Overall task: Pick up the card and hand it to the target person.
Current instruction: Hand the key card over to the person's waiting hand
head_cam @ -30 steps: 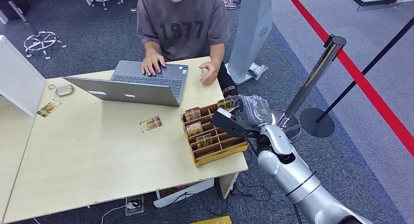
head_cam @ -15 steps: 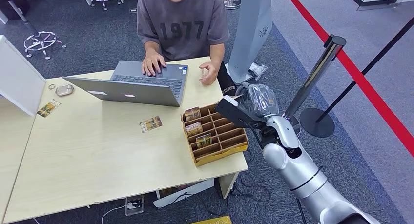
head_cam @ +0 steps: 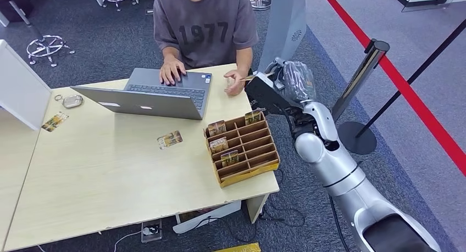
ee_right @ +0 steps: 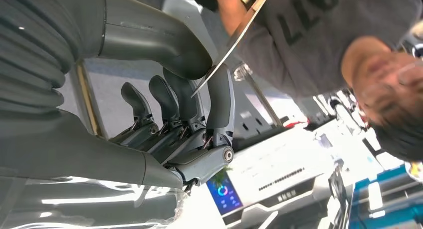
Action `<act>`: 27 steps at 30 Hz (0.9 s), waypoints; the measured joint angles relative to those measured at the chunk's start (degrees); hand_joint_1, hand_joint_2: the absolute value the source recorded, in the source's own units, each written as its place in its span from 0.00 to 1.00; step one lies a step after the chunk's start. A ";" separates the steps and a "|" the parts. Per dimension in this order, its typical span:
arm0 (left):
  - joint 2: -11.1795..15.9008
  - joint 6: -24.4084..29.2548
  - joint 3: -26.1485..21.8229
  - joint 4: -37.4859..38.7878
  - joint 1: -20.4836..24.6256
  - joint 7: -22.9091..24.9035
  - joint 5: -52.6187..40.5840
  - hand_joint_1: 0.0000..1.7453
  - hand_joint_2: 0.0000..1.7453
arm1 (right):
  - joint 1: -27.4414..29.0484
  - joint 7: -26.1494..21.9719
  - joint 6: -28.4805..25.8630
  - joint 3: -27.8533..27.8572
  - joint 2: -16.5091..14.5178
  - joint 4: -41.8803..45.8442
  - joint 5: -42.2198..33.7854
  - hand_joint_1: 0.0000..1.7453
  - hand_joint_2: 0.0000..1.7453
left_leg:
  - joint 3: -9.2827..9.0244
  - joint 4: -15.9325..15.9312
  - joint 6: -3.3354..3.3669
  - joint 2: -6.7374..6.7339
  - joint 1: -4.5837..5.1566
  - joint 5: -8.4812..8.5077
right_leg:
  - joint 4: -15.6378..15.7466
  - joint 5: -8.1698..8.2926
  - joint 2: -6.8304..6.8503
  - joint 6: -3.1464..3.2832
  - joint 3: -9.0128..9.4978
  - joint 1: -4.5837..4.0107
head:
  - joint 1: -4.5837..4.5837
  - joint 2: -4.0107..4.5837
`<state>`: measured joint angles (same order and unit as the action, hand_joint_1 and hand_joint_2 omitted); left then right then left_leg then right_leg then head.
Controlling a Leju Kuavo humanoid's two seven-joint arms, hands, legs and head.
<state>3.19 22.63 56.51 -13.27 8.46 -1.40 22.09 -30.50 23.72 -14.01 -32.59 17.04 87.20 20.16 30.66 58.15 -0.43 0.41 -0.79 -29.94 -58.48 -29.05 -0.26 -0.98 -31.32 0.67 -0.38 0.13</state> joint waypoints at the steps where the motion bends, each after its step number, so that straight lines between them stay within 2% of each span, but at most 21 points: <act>1: -0.01 -0.02 0.01 0.00 0.16 0.10 -0.14 0.00 0.00 | -0.85 -0.25 -0.33 -0.02 -0.21 -0.95 -0.02 0.86 1.00 | 0.00 0.00 0.00 0.01 0.00 0.00 | 0.00 0.00 0.00 0.00 0.01 0.00 | -0.01 0.00; 11: -0.28 -0.50 0.73 0.00 1.36 1.10 -1.66 0.00 0.00 | -7.30 -2.27 -2.55 -0.81 -3.58 -12.11 1.05 0.85 1.00 | 0.02 0.00 0.00 0.08 0.00 0.00 | -0.01 0.00 0.04 0.00 0.01 0.00 | -0.01 0.00; 27: -0.58 -0.91 1.42 0.00 2.37 1.78 -2.64 0.00 0.00 | -11.91 -5.98 -2.36 -2.65 -9.04 -29.00 0.04 0.85 1.00 | 0.02 0.00 0.00 0.08 0.00 0.01 | -0.01 0.00 0.04 0.00 0.00 0.00 | -0.01 0.00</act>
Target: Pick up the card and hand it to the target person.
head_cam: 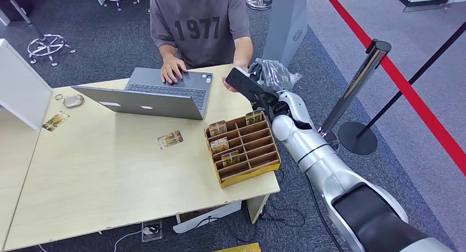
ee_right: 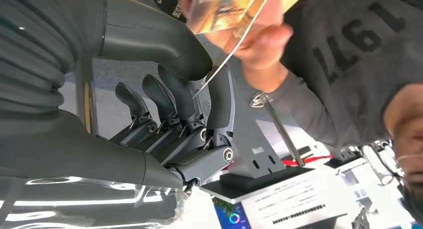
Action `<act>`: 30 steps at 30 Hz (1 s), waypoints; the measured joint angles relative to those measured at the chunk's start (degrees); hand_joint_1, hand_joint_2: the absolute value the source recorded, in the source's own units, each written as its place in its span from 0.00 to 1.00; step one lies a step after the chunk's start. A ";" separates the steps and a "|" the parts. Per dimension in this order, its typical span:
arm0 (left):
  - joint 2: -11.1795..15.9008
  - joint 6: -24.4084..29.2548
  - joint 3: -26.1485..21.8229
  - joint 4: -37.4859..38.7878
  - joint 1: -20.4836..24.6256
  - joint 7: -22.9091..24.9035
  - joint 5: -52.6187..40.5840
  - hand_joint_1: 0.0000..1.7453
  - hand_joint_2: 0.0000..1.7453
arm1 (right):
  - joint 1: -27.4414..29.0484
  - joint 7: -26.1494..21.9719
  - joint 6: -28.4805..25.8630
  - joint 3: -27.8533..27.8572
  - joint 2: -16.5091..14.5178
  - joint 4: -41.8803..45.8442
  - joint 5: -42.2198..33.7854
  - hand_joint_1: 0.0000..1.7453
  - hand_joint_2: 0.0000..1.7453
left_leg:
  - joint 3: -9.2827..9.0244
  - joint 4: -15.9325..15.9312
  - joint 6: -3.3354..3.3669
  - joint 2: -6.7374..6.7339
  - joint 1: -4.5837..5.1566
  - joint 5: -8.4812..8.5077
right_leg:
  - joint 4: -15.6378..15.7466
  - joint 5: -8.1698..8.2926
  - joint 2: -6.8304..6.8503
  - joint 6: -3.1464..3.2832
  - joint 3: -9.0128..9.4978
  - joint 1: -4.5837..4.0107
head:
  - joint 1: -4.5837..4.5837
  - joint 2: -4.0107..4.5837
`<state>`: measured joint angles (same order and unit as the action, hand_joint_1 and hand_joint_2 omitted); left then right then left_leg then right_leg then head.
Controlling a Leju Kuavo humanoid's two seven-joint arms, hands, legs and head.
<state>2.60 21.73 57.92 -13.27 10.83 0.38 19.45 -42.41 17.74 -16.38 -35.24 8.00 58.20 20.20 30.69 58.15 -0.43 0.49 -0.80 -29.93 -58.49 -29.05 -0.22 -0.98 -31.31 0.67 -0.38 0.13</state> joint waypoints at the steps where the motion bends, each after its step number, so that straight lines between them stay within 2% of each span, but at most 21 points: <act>1: 0.00 0.00 0.00 0.00 0.01 0.00 0.00 0.00 0.00 | -0.17 -0.01 -0.01 -0.09 -0.20 -0.61 0.00 0.84 1.00 | 0.00 0.00 0.00 0.00 0.00 0.00 | 0.00 0.00 0.00 0.00 0.00 0.00 | -0.01 0.00; 4: 0.00 0.00 0.00 0.00 0.05 -0.01 -0.03 0.00 0.00 | -0.83 -0.04 -0.05 -0.47 -0.72 -2.58 0.03 0.81 1.00 | -0.01 0.00 0.00 -0.01 0.00 0.00 | 0.00 0.00 -0.01 0.00 0.00 0.00 | -0.01 0.00; 6: 0.01 0.00 0.00 0.00 0.09 -0.01 -0.09 0.00 0.00 | -1.21 -0.04 -0.14 -0.65 -1.01 -3.94 0.29 0.59 1.00 | -0.01 0.00 0.00 -0.01 0.00 0.00 | 0.00 0.00 -0.01 0.00 0.00 0.00 | -0.01 0.00; 8: 0.02 0.00 0.00 0.00 0.11 -0.01 -0.24 0.00 0.00 | -1.43 0.03 -0.34 -0.73 -1.30 -5.05 0.88 0.21 1.00 | -0.01 0.00 0.00 -0.01 0.00 0.00 | 0.00 0.00 -0.01 0.00 0.00 0.00 | -0.01 0.00; 10: 0.04 0.00 0.00 0.00 0.12 0.01 -0.40 0.00 0.00 | -1.63 0.22 -0.78 -0.80 -1.49 -5.94 1.80 0.00 1.00 | -0.01 0.00 0.00 -0.01 0.00 0.00 | 0.00 0.00 -0.01 0.00 0.00 0.00 | -0.01 0.00; 21: 0.04 0.00 -0.02 0.00 0.15 -0.02 -0.49 0.00 0.00 | -2.16 0.90 -2.60 -2.05 -2.10 -8.78 5.04 0.00 1.00 | -0.02 0.00 0.00 -0.01 0.00 0.00 | 0.00 0.00 -0.01 0.00 0.00 0.00 | -0.01 0.00; 30: 0.07 0.32 -0.02 0.00 -0.20 -0.91 0.10 0.00 0.00 | -1.88 -5.20 -5.14 -1.53 -2.96 -8.14 -6.05 0.00 1.00 | -0.04 0.01 -0.01 -0.02 0.00 0.01 | 0.00 0.00 -0.03 0.00 0.00 0.00 | 0.00 0.00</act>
